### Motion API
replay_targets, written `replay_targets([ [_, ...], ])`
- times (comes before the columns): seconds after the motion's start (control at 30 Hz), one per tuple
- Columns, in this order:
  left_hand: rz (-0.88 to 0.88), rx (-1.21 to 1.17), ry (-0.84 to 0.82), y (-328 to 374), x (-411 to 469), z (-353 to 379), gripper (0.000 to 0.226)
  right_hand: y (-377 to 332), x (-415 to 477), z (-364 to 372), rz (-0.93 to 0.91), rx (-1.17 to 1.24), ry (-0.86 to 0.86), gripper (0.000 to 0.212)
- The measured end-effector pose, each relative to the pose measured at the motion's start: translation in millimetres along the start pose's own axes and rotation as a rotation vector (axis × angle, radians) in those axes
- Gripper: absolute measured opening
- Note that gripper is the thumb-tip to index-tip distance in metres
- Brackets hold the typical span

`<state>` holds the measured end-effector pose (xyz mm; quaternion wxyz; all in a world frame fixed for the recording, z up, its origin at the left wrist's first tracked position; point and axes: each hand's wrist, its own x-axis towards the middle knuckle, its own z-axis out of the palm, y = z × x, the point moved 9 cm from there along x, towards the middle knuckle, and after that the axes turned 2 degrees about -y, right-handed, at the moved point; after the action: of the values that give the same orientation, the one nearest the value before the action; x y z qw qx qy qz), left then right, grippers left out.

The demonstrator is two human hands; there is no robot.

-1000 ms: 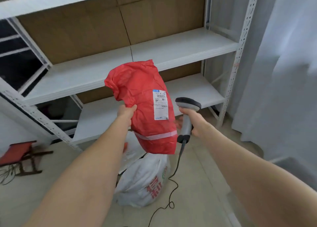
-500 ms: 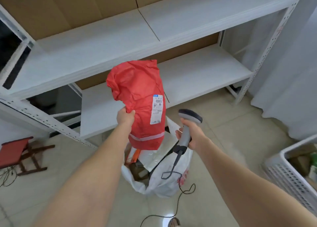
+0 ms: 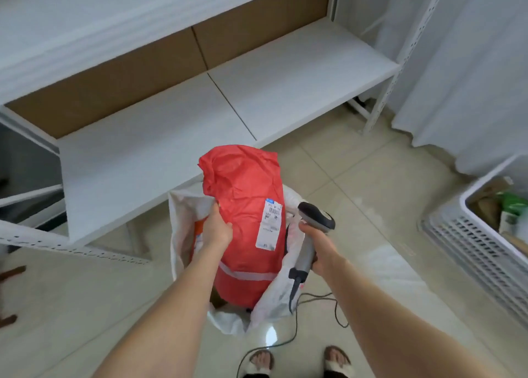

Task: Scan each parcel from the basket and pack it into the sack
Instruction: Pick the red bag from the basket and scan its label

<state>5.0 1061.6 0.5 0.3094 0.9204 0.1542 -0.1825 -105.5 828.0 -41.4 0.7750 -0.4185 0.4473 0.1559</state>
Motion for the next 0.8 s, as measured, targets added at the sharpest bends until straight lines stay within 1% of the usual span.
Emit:
replay_targets([
  [0.07, 0.008, 0.137, -0.039, -14, 17, 12, 0.082, 12, 21, 2, -0.045, 0.02, 0.021, 0.036],
  [0.13, 0.023, 0.235, -0.039, -22, 33, 16, 0.1, 21, 38, 10, -0.089, 0.025, 0.023, 0.029],
  [0.2, 0.116, 0.307, -0.033, -18, 50, 23, 0.115, 26, 53, 18, -0.123, 0.027, 0.028, 0.016],
  [0.23, 0.175, 0.366, -0.059, -12, 57, 30, 0.116, 27, 59, 21, -0.139, 0.027, 0.035, 0.012],
  [0.27, 0.234, 0.433, -0.104, -8, 62, 39, 0.111, 28, 65, 22, -0.153, 0.032, 0.052, 0.013],
  [0.33, 0.324, 0.559, -0.212, -3, 66, 61, 0.092, 26, 72, 21, -0.184, 0.069, 0.092, 0.015],
  [0.4, 0.357, 0.639, -0.32, -7, 63, 79, 0.077, 23, 72, 20, -0.213, 0.128, 0.118, 0.015],
  [0.5, 0.397, 0.748, -0.434, -14, 57, 104, 0.067, 11, 68, 20, -0.252, 0.176, 0.126, 0.013],
  [0.6, 0.48, 0.984, -0.486, -16, 51, 133, 0.058, -5, 66, 27, -0.307, 0.192, 0.032, 0.013],
  [0.63, 0.48, 1.052, -0.511, -18, 50, 141, 0.056, -7, 67, 27, -0.304, 0.188, 0.019, 0.015],
  [0.7, 0.424, 1.128, -0.561, -24, 51, 151, 0.057, -9, 68, 21, -0.288, 0.174, 0.018, 0.023],
  [0.73, 0.38, 1.135, -0.549, -25, 54, 148, 0.058, -9, 69, 17, -0.288, 0.174, 0.02, 0.023],
  [0.77, 0.355, 1.127, -0.479, -19, 59, 139, 0.054, -10, 70, 14, -0.295, 0.175, 0.022, 0.019],
  [0.8, 0.372, 1.113, -0.351, -7, 64, 125, 0.048, -11, 69, 13, -0.3, 0.179, 0.02, 0.013],
])
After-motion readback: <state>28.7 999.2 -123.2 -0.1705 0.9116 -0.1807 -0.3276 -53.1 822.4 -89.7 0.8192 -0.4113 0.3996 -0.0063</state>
